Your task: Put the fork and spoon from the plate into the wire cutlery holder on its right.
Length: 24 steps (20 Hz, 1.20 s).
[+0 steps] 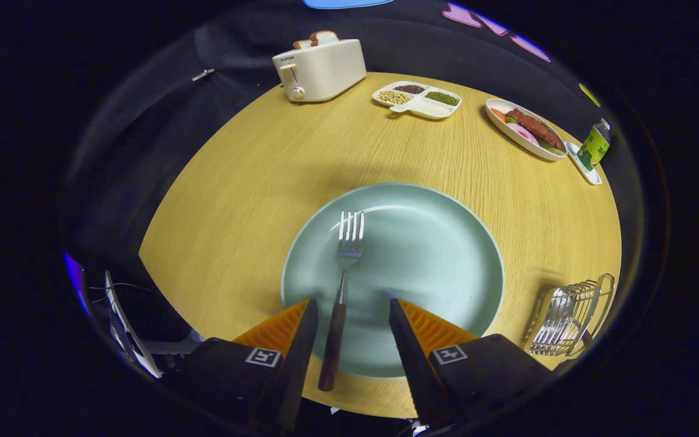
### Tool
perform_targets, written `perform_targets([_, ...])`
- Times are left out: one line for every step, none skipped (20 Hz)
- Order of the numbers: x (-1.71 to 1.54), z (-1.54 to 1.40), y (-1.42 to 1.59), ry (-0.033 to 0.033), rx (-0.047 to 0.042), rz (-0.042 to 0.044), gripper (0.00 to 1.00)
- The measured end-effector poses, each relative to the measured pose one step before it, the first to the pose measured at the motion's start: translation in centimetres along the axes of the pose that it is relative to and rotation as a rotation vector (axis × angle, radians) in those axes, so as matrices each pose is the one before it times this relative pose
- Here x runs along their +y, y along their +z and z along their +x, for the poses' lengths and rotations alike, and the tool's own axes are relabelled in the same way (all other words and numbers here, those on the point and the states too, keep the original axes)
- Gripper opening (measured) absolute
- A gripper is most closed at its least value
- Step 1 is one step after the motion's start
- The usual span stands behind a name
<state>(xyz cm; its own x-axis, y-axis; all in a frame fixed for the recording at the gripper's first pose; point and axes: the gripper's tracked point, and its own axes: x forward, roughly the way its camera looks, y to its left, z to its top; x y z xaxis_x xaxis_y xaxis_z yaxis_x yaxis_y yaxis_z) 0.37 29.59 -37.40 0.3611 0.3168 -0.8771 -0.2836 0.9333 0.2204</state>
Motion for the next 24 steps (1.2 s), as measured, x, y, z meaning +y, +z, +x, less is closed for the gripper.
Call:
perform_targets([0.014,0.484,-0.155,-0.00435,0.00912,-0.00391,0.71])
perform_targets([-0.017,0.337,-0.084,-0.00558,0.00827,-0.00658,0.65])
perform_targets([-0.098,0.412,-0.237,-0.00911,0.01056,-0.00738,0.60])
perform_targets([-0.096,0.379,-0.252,-0.00663,0.01480,-0.00406,0.57])
perform_targets([0.035,0.314,-0.209,-0.00130,0.01328,0.00071,0.56])
perform_targets([-0.334,0.000,0.265,-0.01738,0.00235,-0.00642,0.56])
perform_targets([-0.248,0.212,0.048,-0.00831,-0.00808,-0.00027,0.51])
perform_targets([-0.056,0.110,-0.198,-0.00507,0.01001,0.00375,0.38])
perform_targets([-0.089,-0.225,0.019,0.00054,0.01633,-0.01028,0.15])
perform_targets([-0.243,0.025,-0.126,0.00444,0.00885,-0.02026,0.13])
perform_targets([-0.086,-0.057,-0.176,0.00308,0.00813,-0.01512,0.10])
perform_targets([-0.022,-0.286,0.154,0.00610,-0.00152,-0.00550,0.10])
perform_targets([-0.202,-0.409,0.187,0.00579,-0.00751,0.00841,0.10])
perform_targets([-0.204,-0.569,0.229,0.00783,-0.01400,0.01570,0.10])
perform_targets([-0.188,-0.821,0.257,0.01188,-0.01151,0.01515,0.10])
perform_targets([-0.346,-0.998,0.312,0.01028,-0.01001,0.00612,0.10])
perform_targets([-0.727,-1.276,0.300,0.00536,-0.00615,-0.00101,0.10])
perform_targets([-0.737,-1.173,0.169,0.00408,-0.00103,-0.00477,0.10])
perform_targets([-0.791,-1.406,0.049,0.00882,0.00152,-0.00899,0.10])
perform_targets([-0.773,-1.503,-0.144,0.01209,0.00779,-0.00989,0.10])
perform_targets([-0.961,-1.412,-0.285,0.00846,0.00488,-0.00869,0.10])
perform_targets([-0.953,-1.672,-0.331,0.00844,0.00903,-0.00677,0.10])
perform_targets([-0.880,-1.646,-0.262,0.01126,0.00438,0.00016,0.10])
perform_targets([-0.791,-1.566,-0.362,0.01405,0.00755,0.00582,0.10])
